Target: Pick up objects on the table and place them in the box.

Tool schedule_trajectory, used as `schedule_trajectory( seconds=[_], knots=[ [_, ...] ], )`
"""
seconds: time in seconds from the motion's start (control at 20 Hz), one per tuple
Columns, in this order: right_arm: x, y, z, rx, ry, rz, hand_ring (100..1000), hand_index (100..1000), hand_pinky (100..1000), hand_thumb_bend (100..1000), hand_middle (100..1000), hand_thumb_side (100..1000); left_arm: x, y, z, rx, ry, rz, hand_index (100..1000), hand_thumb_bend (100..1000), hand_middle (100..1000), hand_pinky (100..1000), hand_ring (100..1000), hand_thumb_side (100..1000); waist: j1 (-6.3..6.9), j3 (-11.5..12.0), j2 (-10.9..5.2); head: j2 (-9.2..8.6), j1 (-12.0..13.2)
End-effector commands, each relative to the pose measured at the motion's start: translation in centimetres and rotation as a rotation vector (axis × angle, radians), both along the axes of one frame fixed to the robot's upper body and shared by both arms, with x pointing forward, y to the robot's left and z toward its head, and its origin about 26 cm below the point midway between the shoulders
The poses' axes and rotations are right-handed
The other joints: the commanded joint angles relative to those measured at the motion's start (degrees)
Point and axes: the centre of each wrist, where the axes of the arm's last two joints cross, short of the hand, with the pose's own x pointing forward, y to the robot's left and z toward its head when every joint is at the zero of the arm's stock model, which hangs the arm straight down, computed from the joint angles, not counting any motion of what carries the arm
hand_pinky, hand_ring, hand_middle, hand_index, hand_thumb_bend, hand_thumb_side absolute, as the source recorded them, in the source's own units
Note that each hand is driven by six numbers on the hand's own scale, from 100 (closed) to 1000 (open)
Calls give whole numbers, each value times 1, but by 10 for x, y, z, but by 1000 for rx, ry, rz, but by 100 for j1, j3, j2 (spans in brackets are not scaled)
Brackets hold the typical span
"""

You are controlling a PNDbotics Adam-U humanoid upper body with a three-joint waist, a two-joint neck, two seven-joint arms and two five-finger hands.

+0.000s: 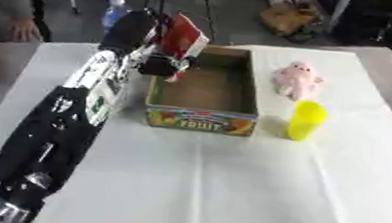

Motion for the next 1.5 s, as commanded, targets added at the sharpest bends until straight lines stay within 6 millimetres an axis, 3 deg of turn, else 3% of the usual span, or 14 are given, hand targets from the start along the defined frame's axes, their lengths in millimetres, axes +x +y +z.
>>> schedule_trajectory(
  seconds=[0.05, 0.1, 0.15, 0.2, 0.25, 0.4, 0.45, 0.8, 0.85, 1.05, 1.15, 1.35, 1.4, 1.5],
  knots=[
    [0, 0, 9, -9, -26, 12, 689, 902, 655, 100, 771, 756, 4, -3, 6, -15, -74, 9, 684, 644, 518, 532, 501, 673, -13, -20, -86, 29, 26],
    [0, 0, 9, -8, -25, 13, 689, 902, 655, 100, 771, 756, 4, -2, 1, -6, -71, 15, 684, 644, 518, 532, 501, 673, -11, -30, -87, 29, 27],
    [0, 0, 9, -8, -24, 13, 688, 902, 654, 100, 771, 757, 5, -1, -3, 6, -67, 21, 716, 655, 592, 569, 572, 706, -9, -36, -87, 29, 27],
    [0, 0, 8, -7, -23, 12, 688, 902, 654, 100, 771, 757, 6, 1, -7, 25, -58, 30, 716, 655, 592, 569, 572, 706, -8, -42, -87, 29, 27],
    [0, 0, 8, -6, -22, 11, 688, 902, 654, 100, 771, 760, 7, 2, -9, 42, -51, 37, 757, 689, 681, 610, 657, 750, -6, -46, -88, 29, 28],
    [0, -1, 7, -6, -19, 8, 688, 902, 654, 100, 770, 761, 9, 7, -15, 98, -19, 55, 786, 716, 744, 651, 723, 791, -4, -49, -90, 29, 30],
    [0, -1, 7, -6, -19, 7, 688, 901, 654, 100, 770, 760, 9, 8, -16, 112, -9, 57, 825, 727, 804, 693, 781, 828, -3, -48, -89, 29, 27],
    [-1, -2, 6, -4, -16, 1, 687, 901, 654, 100, 770, 763, 12, 16, -26, 204, 76, 81, 843, 704, 834, 718, 809, 861, -8, -34, -91, 29, 8],
    [-1, -2, 6, -4, -16, 1, 687, 900, 654, 100, 769, 764, 12, 17, -26, 200, 74, 81, 826, 662, 806, 703, 783, 861, -9, -28, -93, 29, 5],
    [-1, -3, 5, -2, -15, -3, 687, 899, 654, 100, 769, 770, 11, 30, -13, 49, 52, 43, 806, 554, 780, 698, 760, 910, -9, 28, -95, 29, -17],
    [-1, -4, 6, -4, -15, -5, 686, 898, 654, 100, 769, 773, 6, 46, -6, -84, 40, 15, 799, 447, 763, 693, 744, 964, -5, 72, -90, 23, -66],
    [-1, -5, 7, -4, -19, -10, 687, 898, 654, 100, 769, 778, -8, 75, 10, -347, 40, -60, 790, 388, 747, 664, 724, 983, -4, 145, -75, 7, -138],
    [-1, -6, 7, -5, -19, -14, 687, 897, 654, 100, 769, 783, -14, 86, 13, -436, 33, -75, 784, 275, 727, 634, 696, 1000, 3, 197, -67, 4, -154],
    [-1, -8, 7, -7, -18, -21, 686, 896, 654, 100, 769, 787, -30, 109, 17, -622, 37, -129, 785, 270, 725, 630, 691, 1000, 19, 266, -57, 14, -166]
  ],
)
